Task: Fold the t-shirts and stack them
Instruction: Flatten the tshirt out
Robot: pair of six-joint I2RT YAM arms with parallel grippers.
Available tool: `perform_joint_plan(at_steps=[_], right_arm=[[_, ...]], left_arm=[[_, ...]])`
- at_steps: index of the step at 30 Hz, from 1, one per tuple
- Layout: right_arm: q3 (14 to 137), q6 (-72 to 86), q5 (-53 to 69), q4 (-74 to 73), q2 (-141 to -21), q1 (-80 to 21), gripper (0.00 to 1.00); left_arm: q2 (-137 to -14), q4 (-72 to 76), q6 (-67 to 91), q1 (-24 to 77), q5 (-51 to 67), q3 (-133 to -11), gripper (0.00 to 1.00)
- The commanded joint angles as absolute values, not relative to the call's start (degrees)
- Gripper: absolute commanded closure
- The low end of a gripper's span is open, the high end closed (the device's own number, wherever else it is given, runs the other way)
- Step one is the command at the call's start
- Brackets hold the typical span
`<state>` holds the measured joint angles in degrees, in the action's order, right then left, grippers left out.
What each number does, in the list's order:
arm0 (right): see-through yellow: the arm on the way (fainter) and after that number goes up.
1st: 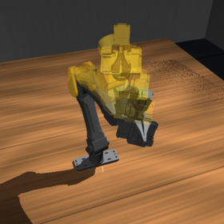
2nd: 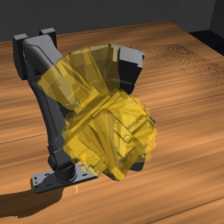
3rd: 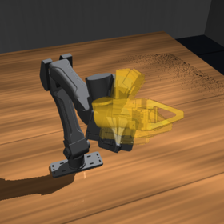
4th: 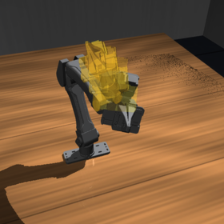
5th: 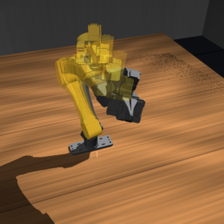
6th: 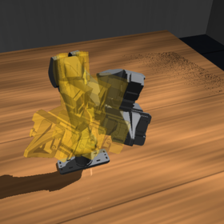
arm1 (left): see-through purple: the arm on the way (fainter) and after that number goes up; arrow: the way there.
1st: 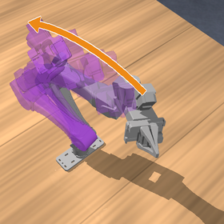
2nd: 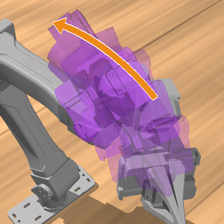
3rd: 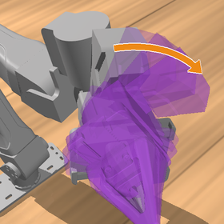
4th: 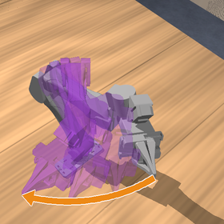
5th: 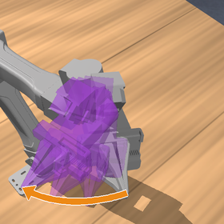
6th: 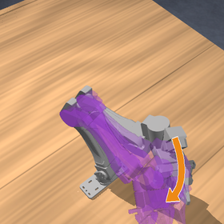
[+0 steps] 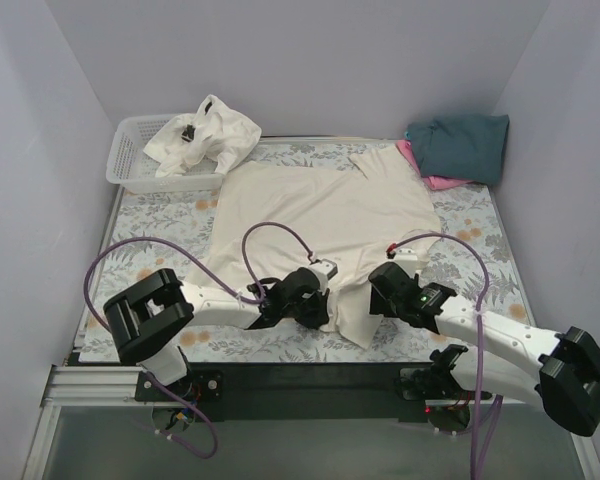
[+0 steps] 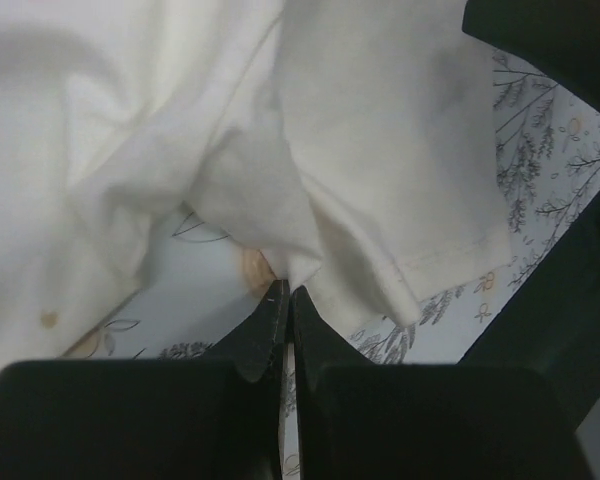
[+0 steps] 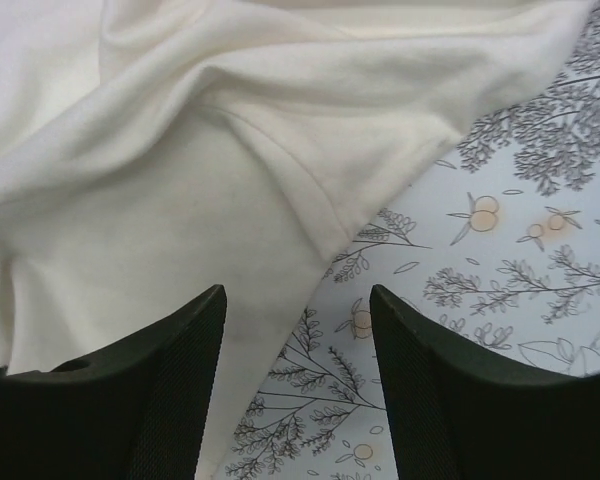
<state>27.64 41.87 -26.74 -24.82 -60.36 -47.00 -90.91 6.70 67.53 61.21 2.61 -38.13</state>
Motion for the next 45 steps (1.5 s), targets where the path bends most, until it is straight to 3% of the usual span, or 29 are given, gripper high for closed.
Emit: perform_joint_plan(at_steps=[1,9,17,18,20,21,24,30,33,36,45], right_arm=[[31.20,41.84,-33.83,-30.14,-55.47,-47.11,0.46],[35.77,37.97,-37.79,-30.50,-53.61,-44.91,0.44],[33.58,34.72,-35.61,-24.01,-56.25,-41.84,0.43],[33.14,34.46,-35.16,-23.12,-56.42,-41.40,0.43],[31.65,33.58,-33.32,-20.76,-56.95,-39.83,0.43],[31.12,33.31,-32.35,-19.96,-57.30,-39.21,0.43],[28.57,32.17,-28.06,-15.66,-58.71,-36.39,0.43],[26.19,30.32,-23.38,-8.62,-64.41,-32.52,0.43],[26.28,30.06,-21.89,-7.38,-67.14,-31.64,0.43],[25.67,31.11,-21.18,-7.38,-68.73,-31.29,0.43],[21.53,32.17,-16.52,-9.40,-61.18,-26.11,0.38]], left_arm=[[-94.65,8.09,65.83,64.67,7.20,-41.65,1.00],[-102.21,10.63,66.36,68.90,13.00,-49.38,1.00],[-101.08,15.46,66.53,69.87,18.02,-48.34,1.00],[-100.12,15.56,66.71,69.87,17.41,-48.25,0.79],[-98.71,15.38,66.45,69.87,15.66,-47.20,0.53],[-96.87,15.12,66.27,69.87,14.51,-46.85,0.30],[-92.66,12.84,65.66,69.61,10.47,-46.41,0.11],[-80.54,9.05,65.30,64.70,2.99,-43.08,0.09],[-77.35,9.05,67.67,56.97,1.67,-40.61,0.09],[-78.22,7.65,68.38,51.95,-2.19,-39.20,0.09],[-85.95,7.38,71.19,51.15,-6.24,-37.27,0.09]])
